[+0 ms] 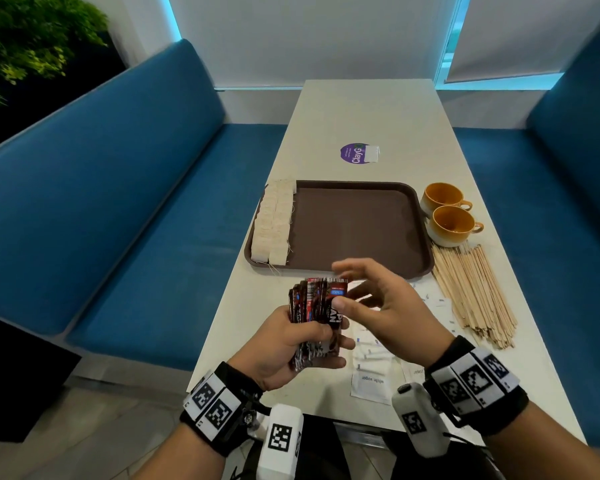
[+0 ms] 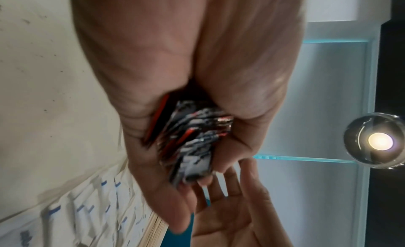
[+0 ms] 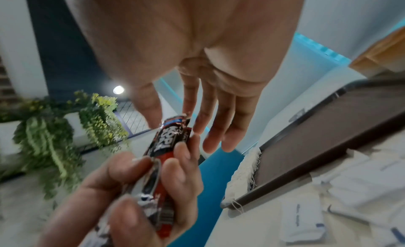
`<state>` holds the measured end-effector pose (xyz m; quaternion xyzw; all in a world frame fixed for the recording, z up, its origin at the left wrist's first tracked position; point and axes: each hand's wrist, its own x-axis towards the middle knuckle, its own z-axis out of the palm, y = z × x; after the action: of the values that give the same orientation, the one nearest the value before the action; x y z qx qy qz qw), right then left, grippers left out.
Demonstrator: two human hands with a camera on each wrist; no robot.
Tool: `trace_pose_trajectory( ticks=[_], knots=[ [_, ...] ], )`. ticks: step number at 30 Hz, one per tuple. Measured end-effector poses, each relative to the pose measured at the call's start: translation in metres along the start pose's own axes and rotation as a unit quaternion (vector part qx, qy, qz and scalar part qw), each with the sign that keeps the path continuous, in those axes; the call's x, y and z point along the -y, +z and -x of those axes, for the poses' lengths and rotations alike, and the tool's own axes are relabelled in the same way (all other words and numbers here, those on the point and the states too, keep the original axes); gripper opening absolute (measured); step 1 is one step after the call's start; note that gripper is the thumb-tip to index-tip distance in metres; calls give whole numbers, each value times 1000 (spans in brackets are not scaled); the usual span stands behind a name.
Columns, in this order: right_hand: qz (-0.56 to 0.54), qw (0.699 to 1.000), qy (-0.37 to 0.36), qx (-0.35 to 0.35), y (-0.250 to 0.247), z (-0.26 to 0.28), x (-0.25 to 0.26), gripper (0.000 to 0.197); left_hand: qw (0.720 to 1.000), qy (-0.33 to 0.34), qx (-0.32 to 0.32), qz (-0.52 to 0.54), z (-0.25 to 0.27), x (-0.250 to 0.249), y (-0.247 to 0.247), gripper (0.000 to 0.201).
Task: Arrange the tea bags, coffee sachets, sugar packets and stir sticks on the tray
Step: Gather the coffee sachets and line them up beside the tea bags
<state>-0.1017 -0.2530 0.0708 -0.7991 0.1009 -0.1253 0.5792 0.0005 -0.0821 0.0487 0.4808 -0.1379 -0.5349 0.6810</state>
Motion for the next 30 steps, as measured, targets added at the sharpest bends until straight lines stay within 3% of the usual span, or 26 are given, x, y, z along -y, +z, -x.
trace_pose_trajectory(
  ticks=[3,14,21,24,26,30],
  knots=[
    [-53,998,25,-17,2,1,-2,32,1000,9,8,-13,4,0,-3,26],
    [-123,988,88,-43,3,3,-7,21,994,12,-104,-30,7,8,-6,25],
    [-222,968,112,19,6,7,-2,17,999,16,-29,6,10,12,-5,36],
    [-258,958,122,2,2,8,-4,19,998,42,-38,5,6,12,-8,22],
    [-240,961,141,-10,-2,8,-4,17,998,48,-46,11,3,10,-12,22],
    [-120,987,103,0,-1,9,-2,28,997,39,-55,22,-1,6,-14,46]
  ],
)
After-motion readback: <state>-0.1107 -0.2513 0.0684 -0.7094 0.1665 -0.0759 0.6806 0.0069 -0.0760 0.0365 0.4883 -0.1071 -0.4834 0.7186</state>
